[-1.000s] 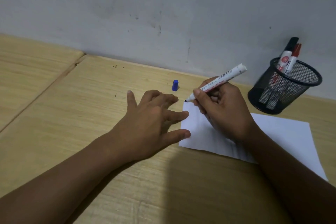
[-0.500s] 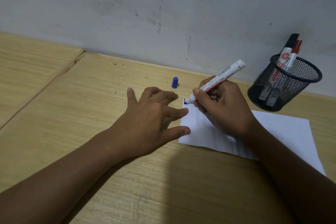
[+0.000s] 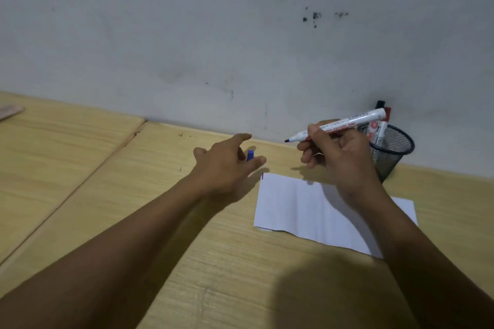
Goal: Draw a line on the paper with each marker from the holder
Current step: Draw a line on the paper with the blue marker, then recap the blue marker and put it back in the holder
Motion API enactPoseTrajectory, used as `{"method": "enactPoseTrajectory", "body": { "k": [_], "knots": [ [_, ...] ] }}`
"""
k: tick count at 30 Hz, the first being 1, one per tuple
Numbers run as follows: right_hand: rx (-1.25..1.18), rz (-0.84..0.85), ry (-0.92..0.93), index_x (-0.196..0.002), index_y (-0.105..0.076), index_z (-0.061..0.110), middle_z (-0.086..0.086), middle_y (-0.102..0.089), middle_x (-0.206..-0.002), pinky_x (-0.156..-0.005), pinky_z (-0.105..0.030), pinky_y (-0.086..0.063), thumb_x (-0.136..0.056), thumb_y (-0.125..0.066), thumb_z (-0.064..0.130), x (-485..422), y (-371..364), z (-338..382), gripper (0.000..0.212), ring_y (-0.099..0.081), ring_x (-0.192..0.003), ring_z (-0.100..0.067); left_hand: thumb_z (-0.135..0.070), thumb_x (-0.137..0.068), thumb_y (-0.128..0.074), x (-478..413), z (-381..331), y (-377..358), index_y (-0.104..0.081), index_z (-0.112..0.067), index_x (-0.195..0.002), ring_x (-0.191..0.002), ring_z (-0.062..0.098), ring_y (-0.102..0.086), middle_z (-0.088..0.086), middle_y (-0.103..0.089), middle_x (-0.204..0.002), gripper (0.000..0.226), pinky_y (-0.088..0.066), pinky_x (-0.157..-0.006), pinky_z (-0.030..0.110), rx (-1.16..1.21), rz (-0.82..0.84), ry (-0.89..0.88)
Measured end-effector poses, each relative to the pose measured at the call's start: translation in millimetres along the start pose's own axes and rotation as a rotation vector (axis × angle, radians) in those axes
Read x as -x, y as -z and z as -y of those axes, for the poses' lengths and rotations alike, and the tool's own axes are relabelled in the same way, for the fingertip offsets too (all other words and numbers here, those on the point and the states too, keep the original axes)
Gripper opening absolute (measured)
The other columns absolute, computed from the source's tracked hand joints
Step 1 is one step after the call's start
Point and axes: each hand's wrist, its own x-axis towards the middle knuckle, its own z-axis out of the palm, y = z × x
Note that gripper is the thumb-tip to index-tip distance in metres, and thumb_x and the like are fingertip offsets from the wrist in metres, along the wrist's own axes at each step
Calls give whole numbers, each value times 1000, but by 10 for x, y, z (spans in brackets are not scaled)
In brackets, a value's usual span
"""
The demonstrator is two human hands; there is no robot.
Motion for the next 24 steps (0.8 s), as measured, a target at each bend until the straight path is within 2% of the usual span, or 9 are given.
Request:
{"method": "enactPoseTrajectory", "body": {
  "k": [2, 4, 7, 10, 12, 13, 16, 20, 24],
  "knots": [
    [4, -9, -10, -83, -66, 5, -13, -70, -69, -48, -26, -50, -97, -63, 12, 81, 35, 52, 16, -60, -53, -21, -57, -89, -53, -97, -48, -4, -60, -38, -117, -98, 12, -60, -16, -62, -83, 35, -22, -85, 40, -91, -10, 14],
    [9, -25, -13, -82, -67, 7, -15, -71, -70, -49, -28, -50, -96, -64, 13, 166, 96, 123, 16, -60, -55, -22, -47, -90, -56, -109, -101, -4, -70, -34, -94, -94, 11, -63, -15, -66, -79, 20, -22, -81, 39, -90, -74, 12],
    [14, -79, -7, -86, -67, -1, -14, -71, -69, -49, -27, -49, -96, -64, 14, 248, 214, 305, 18, -59, -55, -22, -41, -84, -64, -19, -278, 85, -71, -32, -79, -85, 6, -65, -16, -71, -77, 13, -29, -80, 37, 121, -182, 8],
    [24, -148, 15, -91, -67, -6, -13, -71, -69, -48, -26, -48, -97, -63, 15, 275, 278, 542, 23, -59, -53, -20, -35, -80, -73, 153, -582, 284, -75, -30, -87, -80, 12, -68, -14, -74, -79, 9, -51, -80, 36, 538, -149, -88],
    [26, -180, 40, -93, -68, -5, -14, -72, -72, -47, -25, -47, -97, -63, 17, 297, 297, 720, 23, -59, -52, -17, -23, -85, -74, 289, -813, 416, -77, -24, -98, -85, 8, -68, -13, -76, -88, 14, -53, -75, 20, 666, -95, -169],
    [27, -189, 52, -94, -68, -4, -15, -73, -73, -47, -25, -47, -97, -63, 18, 312, 304, 811, 23, -59, -52, -16, -20, -86, -73, 340, -913, 468, -77, -22, -100, -88, 4, -69, -12, -77, -91, 15, -52, -73, 14, 694, -81, -208],
    [17, -200, 92, -93, -70, 0, -14, -73, -74, -48, -26, -46, -97, -63, 19, 391, 337, 1066, 21, -59, -53, -17, -14, -87, -72, 483, -1184, 591, -78, -17, -101, -86, -1, -69, -8, -78, -93, 16, -51, -72, 10, 756, -58, -288],
    [52, -168, 123, -93, -71, 2, -10, -75, -73, -53, -31, -47, -96, -64, 22, 529, 410, 1333, 22, -59, -55, -18, -11, -86, -71, 636, -1440, 667, -77, -12, -103, -74, -4, -67, -1, -78, -93, 18, -50, -70, 11, 796, -42, -365],
    [114, -145, 149, -94, -72, 3, -6, -75, -72, -53, -25, -49, -96, -64, 25, 663, 483, 1505, 23, -61, -56, -14, -11, -85, -73, 740, -1673, 696, -77, -13, -102, -82, 1, -70, -2, -78, -93, 18, -52, -71, 14, 779, -45, -430]
  ]
}}
